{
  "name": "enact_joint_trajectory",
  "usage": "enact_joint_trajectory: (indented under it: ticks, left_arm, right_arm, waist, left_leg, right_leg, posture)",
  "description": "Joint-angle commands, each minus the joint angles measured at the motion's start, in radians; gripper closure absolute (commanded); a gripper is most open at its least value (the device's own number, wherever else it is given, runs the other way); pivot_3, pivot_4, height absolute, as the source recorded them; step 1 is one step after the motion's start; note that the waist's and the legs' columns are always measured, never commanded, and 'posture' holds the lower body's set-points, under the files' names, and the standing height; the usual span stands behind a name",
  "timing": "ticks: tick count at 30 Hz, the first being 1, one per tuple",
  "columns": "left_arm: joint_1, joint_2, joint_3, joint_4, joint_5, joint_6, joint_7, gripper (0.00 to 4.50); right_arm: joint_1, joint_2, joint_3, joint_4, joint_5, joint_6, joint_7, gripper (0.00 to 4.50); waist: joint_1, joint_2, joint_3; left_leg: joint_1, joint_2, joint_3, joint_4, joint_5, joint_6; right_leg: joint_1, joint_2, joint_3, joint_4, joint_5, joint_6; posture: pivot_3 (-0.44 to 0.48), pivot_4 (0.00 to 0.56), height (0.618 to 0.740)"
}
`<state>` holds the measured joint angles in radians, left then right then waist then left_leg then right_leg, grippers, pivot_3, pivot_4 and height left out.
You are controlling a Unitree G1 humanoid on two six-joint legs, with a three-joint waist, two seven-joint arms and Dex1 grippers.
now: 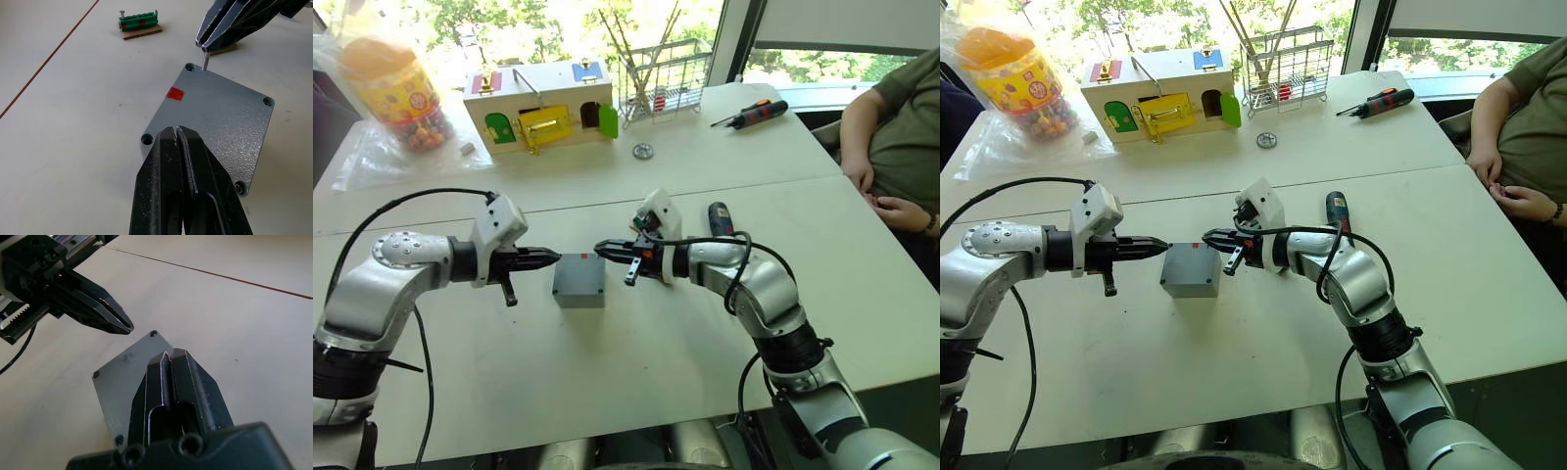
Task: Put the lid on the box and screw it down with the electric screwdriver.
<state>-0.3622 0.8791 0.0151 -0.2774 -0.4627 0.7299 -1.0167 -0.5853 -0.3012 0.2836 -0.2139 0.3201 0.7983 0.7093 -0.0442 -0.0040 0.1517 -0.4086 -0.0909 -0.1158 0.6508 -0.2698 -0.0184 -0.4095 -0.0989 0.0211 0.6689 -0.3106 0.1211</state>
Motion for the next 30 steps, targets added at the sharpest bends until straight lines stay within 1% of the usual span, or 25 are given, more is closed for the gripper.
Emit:
enact_joint_trajectory:
  ticks: [1,21,30]
  left_arm:
    - [-0.015,-0.006,-0.002,-0.023,-0.004,-0.004,0.009,4.50]
    - [-0.019,-0.012,-0.017,-0.017,0.004,-0.017,0.020,4.50]
    - [-0.019,-0.018,-0.022,-0.013,0.007,-0.022,0.023,4.50]
  right_arm:
    - [-0.006,0.002,-0.021,-0.016,0.006,-0.022,-0.007,4.45]
    - [-0.019,0.011,-0.005,0.077,-0.014,-0.088,-0.013,4.45]
    - [-0.015,0.010,0.015,0.081,-0.026,-0.091,-0.001,4.45]
  waist:
    - [0.000,0.000,0.000]
    - [0.001,0.000,0.000]
    - [0.001,0.000,0.000]
  left_leg:
    - [0.000,0.000,0.000,0.000,0.000,0.000]
    - [0.000,0.000,0.000,0.000,0.000,0.000]
    - [0.000,0.000,0.000,0.000,0.000,0.000]
  right_leg:
    - [0.000,0.000,0.000,0.000,0.000,0.000]
    - [0.000,0.000,0.000,0.000,0.000,0.000]
    - [0.000,0.000,0.000,0.000,0.000,0.000]
  posture:
    - [0.000,0.150,0.740]
    - [0.000,0.150,0.740]
    - [0.000,0.150,0.740]
